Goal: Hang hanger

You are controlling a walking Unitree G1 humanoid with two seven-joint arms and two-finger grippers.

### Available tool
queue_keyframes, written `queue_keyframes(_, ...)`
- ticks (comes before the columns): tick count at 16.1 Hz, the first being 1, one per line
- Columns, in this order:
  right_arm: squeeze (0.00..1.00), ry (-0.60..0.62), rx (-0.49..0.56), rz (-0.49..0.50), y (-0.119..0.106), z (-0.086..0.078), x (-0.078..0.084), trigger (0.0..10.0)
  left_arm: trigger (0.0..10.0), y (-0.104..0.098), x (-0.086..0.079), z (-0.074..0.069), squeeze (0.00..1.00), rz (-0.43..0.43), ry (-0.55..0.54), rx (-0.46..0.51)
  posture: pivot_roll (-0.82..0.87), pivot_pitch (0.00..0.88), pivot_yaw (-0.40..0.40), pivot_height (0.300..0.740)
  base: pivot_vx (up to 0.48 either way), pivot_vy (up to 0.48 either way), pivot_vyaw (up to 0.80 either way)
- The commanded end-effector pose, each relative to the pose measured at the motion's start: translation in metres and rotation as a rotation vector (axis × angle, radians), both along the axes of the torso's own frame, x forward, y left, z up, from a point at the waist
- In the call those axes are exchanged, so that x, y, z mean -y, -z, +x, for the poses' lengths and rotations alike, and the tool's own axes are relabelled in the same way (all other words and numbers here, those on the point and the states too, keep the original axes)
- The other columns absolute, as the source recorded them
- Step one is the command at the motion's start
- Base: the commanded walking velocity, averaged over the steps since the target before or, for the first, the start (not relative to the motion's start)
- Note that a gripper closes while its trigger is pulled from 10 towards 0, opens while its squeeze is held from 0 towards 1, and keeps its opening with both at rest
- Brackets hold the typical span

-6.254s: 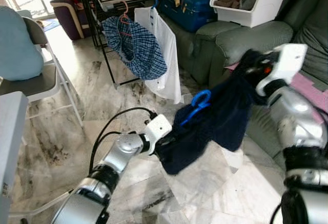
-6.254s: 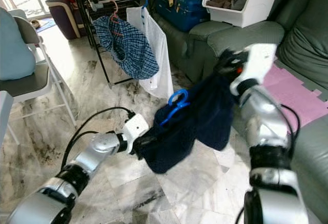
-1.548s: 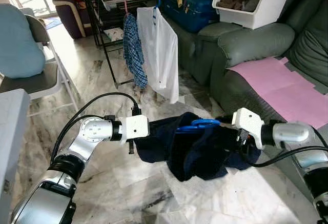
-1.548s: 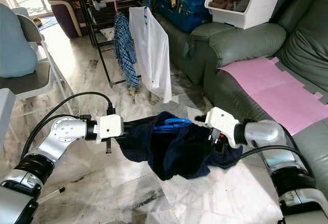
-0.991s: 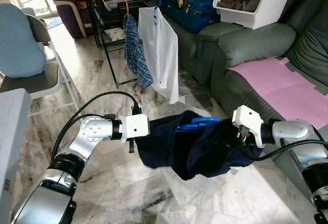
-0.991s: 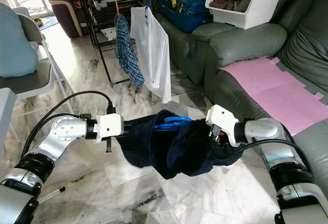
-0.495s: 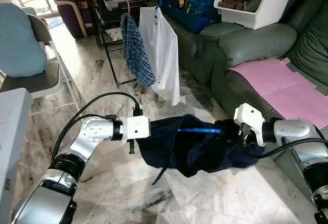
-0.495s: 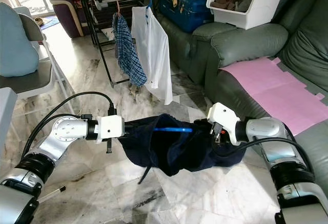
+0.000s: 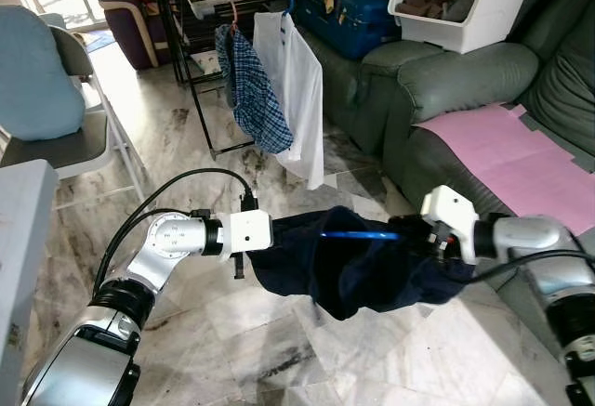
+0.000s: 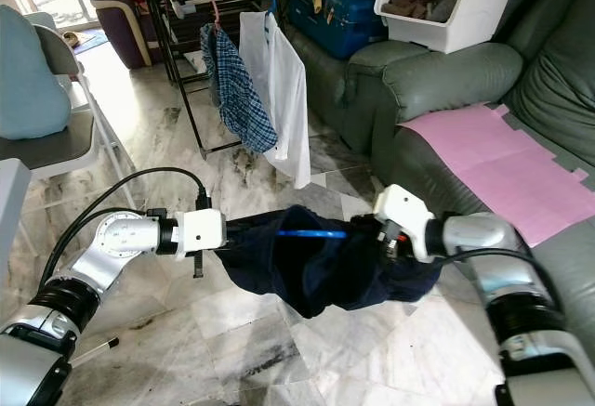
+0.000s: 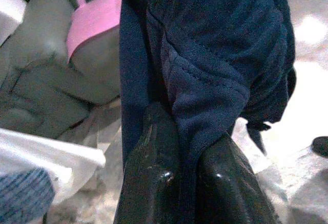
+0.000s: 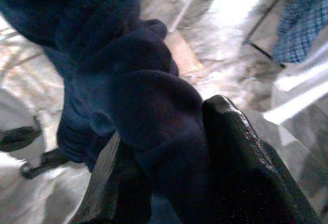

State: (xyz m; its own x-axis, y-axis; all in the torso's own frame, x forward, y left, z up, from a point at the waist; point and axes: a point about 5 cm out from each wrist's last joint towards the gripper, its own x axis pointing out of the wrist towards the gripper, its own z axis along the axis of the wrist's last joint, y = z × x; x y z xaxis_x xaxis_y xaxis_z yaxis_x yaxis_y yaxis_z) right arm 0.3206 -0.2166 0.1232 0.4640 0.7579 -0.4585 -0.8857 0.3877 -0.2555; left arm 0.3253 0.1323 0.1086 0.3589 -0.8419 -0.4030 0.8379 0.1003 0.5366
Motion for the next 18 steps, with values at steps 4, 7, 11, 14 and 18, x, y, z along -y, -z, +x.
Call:
queue_keyframes(4, 0.00, 0.140, 0.028, 0.047, 0.008, 0.004, -0.006, 0.0, 0.0, -0.004, 0.000, 0.006, 0.00, -0.025, -0.073, 0.048, -0.14, 0.000, 0.010, 0.740, 0.000, 0.000, 0.00)
queue_keyframes(7, 0.00, 0.198, 0.024, 0.086, 0.014, 0.002, -0.011, 0.0, 0.0, -0.001, -0.002, 0.007, 0.00, -0.066, -0.131, 0.065, -0.14, 0.000, 0.010, 0.740, 0.000, 0.000, 0.00)
queue_keyframes(11, 0.00, 0.218, 0.009, 0.085, 0.019, 0.000, -0.015, 0.0, 10.0, -0.001, -0.003, 0.005, 1.00, -0.117, -0.143, 0.081, -0.14, 0.000, 0.007, 0.740, 0.000, 0.000, 0.00)
queue_keyframes(14, 0.00, 0.225, 0.007, 0.087, 0.020, 0.001, -0.016, 0.0, 10.0, -0.001, -0.003, 0.005, 1.00, -0.114, -0.140, 0.092, -0.14, 0.000, 0.007, 0.740, 0.000, 0.000, 0.00)
queue_keyframes(18, 0.00, 0.225, 0.007, 0.087, 0.020, 0.001, -0.016, 0.0, 10.0, -0.001, -0.003, 0.005, 1.00, -0.114, -0.140, 0.092, -0.14, 0.000, 0.007, 0.740, 0.000, 0.000, 0.00)
